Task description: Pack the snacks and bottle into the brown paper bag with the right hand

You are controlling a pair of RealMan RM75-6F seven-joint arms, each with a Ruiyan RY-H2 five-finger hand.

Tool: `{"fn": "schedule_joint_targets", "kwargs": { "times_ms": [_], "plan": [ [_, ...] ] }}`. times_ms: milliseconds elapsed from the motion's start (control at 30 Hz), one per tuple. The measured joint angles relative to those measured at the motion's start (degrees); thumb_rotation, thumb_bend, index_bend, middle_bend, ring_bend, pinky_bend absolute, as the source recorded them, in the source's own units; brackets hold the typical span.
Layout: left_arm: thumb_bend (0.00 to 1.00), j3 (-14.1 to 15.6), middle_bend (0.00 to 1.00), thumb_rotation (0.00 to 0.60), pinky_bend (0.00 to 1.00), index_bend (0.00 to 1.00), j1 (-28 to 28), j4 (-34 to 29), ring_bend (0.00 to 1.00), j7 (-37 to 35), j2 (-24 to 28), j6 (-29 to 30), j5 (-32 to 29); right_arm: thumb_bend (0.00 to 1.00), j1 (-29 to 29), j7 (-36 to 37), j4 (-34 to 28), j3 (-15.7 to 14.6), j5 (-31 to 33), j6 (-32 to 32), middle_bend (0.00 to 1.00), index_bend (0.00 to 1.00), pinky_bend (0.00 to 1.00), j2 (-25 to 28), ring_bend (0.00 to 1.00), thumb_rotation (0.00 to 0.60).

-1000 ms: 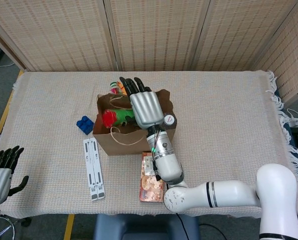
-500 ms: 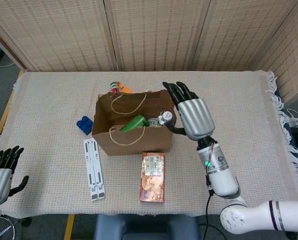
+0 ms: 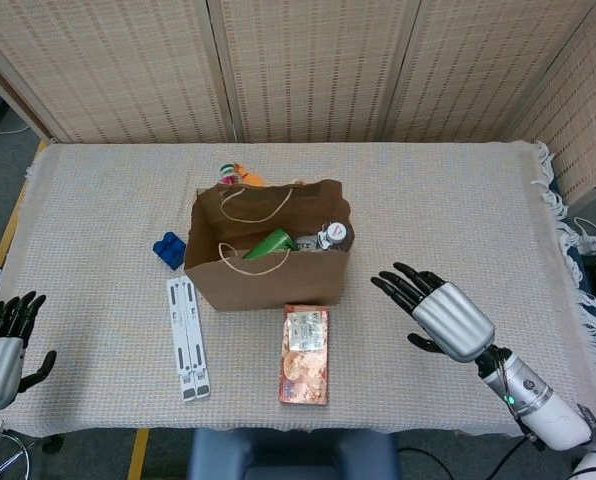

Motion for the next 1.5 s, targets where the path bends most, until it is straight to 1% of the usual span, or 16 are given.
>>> {"fn": "schedule_joint_targets", "kwargs": {
  "times_ms": [67, 133, 200, 300, 333, 400, 567, 633, 767, 867, 1033, 1300, 1500],
  "plan": [
    [0.35, -0.01, 0.00, 0.600, 0.00, 0.02, -0.01, -0.02, 0.00, -0.02, 0.01, -0.04, -0.01, 0.04, -0.12, -1.12, 3.09, -1.05, -3.97, -1.35, 0.07, 0.00, 0.25, -0.10, 0.01, 0.600],
    [0.35, -0.02, 0.00, 0.600, 0.00, 0.02, -0.03, -0.03, 0.00, -0.17, 0.05, -0.11, -0.03, 0.01, 0.27, -3.44, 3.98, -1.09, -5.52, -2.64, 0.04, 0.00, 0.22, -0.43, 0.00, 0.600],
    [0.35, -0.01, 0.00, 0.600, 0.00, 0.02, -0.04, -0.01, 0.00, -0.34, 0.10, -0.19, -0.03, 0.00, 1.20, -7.32, 3.96, -0.63, -6.31, -4.75, 0.02, 0.00, 0.20, -1.05, 0.00, 0.600],
    [0.35, 0.00, 0.00, 0.600, 0.00, 0.02, -0.08, 0.03, 0.00, -0.74, 0.20, -0.33, -0.04, 0.00, 3.44, -14.90, 3.51, 0.86, -6.98, -9.21, 0.00, 0.00, 0.18, -2.70, 0.00, 0.600],
    [0.35, 0.01, 0.00, 0.600, 0.00, 0.02, -0.09, 0.07, 0.00, -0.94, 0.25, -0.38, -0.01, 0.00, 3.97, -16.38, 3.41, 1.22, -7.05, -10.21, 0.00, 0.00, 0.18, -3.13, 0.00, 0.600],
    [0.35, 0.04, 0.00, 0.600, 0.00, 0.02, -0.12, 0.12, 0.00, -1.26, 0.34, -0.46, 0.06, 0.00, 6.06, -21.22, 3.06, 2.58, -7.12, -14.12, 0.00, 0.00, 0.17, -5.06, 0.00, 0.600],
    [0.35, 0.14, 0.00, 0.600, 0.00, 0.02, -0.22, 0.34, 0.00, -2.13, 0.59, -0.76, 0.28, 0.00, 11.75, -28.65, 2.73, 5.43, -6.20, -24.37, 0.00, 0.00, 0.15, -11.44, 0.00, 0.600],
    [0.35, 0.21, 0.00, 0.600, 0.00, 0.02, -0.27, 0.39, 0.00, -2.43, 0.71, -0.89, 0.39, 0.00, 13.57, -30.95, 2.92, 6.11, -5.59, -27.62, 0.00, 0.00, 0.14, -13.82, 0.00, 0.600],
    [0.35, 0.32, 0.00, 0.600, 0.00, 0.02, -0.32, 0.42, 0.00, -2.98, 0.93, -1.07, 0.56, 0.00, 16.50, -35.25, 4.05, 7.26, -2.68, -33.20, 0.00, 0.00, 0.12, -18.90, 0.00, 0.600],
    [0.35, 0.35, 0.00, 0.600, 0.00, 0.02, -0.34, 0.43, 0.00, -3.10, 1.00, -1.13, 0.60, 0.00, 17.54, -37.21, 4.95, 7.77, -0.05, -35.40, 0.00, 0.00, 0.12, -21.28, 0.00, 0.600],
    [0.35, 0.38, 0.00, 0.600, 0.00, 0.02, -0.39, 0.40, 0.00, -3.30, 1.09, -1.26, 0.61, 0.00, 18.19, -39.29, 6.01, 7.99, 2.05, -36.95, 0.00, 0.00, 0.10, -22.80, 0.00, 0.600],
    [0.35, 0.45, 0.00, 0.600, 0.00, 0.02, -0.42, 0.32, 0.00, -3.63, 1.26, -1.40, 0.63, 0.00, 20.24, -44.65, 9.81, 8.07, 11.32, -41.64, 0.00, 0.00, 0.09, -28.21, 0.00, 0.600],
    [0.35, 0.53, 0.00, 0.600, 0.00, 0.02, -0.49, 0.35, 0.00, -4.08, 1.44, -1.58, 0.76, 0.00, 21.82, -48.65, 14.24, 7.70, 16.54, -41.55, 0.00, 0.00, 0.09, -33.63, 0.00, 0.600]
  ]
}}
